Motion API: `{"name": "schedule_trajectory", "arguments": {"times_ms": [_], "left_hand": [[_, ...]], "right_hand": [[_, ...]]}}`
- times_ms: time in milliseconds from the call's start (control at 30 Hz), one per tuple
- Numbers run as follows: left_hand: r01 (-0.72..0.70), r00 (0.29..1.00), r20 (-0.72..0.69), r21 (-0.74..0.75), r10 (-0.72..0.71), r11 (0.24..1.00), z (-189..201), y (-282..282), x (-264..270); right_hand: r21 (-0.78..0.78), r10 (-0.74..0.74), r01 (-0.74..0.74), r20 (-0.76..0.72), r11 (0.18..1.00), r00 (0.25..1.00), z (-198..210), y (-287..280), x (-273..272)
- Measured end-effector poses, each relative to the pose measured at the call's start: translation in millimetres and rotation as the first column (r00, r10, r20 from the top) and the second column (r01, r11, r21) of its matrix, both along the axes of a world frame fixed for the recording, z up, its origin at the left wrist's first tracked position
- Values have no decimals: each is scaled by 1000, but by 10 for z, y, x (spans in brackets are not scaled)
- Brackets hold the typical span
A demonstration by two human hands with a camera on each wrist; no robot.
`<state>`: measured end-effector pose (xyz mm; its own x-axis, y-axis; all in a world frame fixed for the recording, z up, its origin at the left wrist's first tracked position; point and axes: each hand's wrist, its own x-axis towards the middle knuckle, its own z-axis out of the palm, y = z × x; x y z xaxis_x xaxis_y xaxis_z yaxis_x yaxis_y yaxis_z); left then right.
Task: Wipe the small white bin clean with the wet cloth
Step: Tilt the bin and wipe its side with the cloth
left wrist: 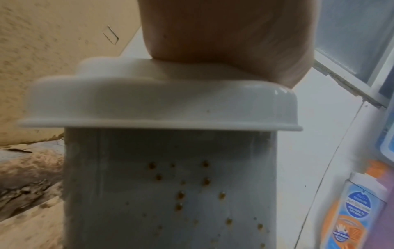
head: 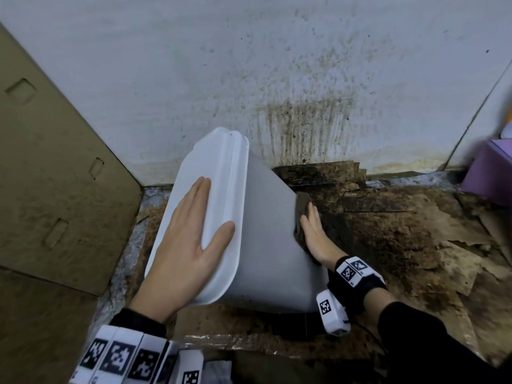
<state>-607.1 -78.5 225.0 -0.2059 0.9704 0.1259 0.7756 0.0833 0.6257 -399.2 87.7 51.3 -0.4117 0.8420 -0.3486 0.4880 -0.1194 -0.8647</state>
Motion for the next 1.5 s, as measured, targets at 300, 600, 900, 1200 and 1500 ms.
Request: {"name": "schedule_trajectory", "arguments": {"times_ms": [300, 600, 900, 1200, 1500], "left_hand": [[10, 999, -34, 6, -10, 1000, 15, 30, 45], [34, 997, -69, 19, -32, 999, 35, 50, 129], [22, 999, -46, 15, -21, 1000, 31, 35, 71], [13, 997, -70, 16, -11, 1000, 26, 26, 68], [16, 997, -69, 11, -15, 1000, 29, 60, 79]], "right_hand": [[-86, -138, 136, -19, 987, 990, -162, 20, 14], [190, 125, -77, -251, 979, 960, 1063, -18, -655], [156, 58, -37, -133, 987, 989, 405, 76, -306], [-74, -160, 157, -48, 985, 986, -151, -81, 19], [97, 33, -8, -262, 995, 965, 964, -185, -598]]}}
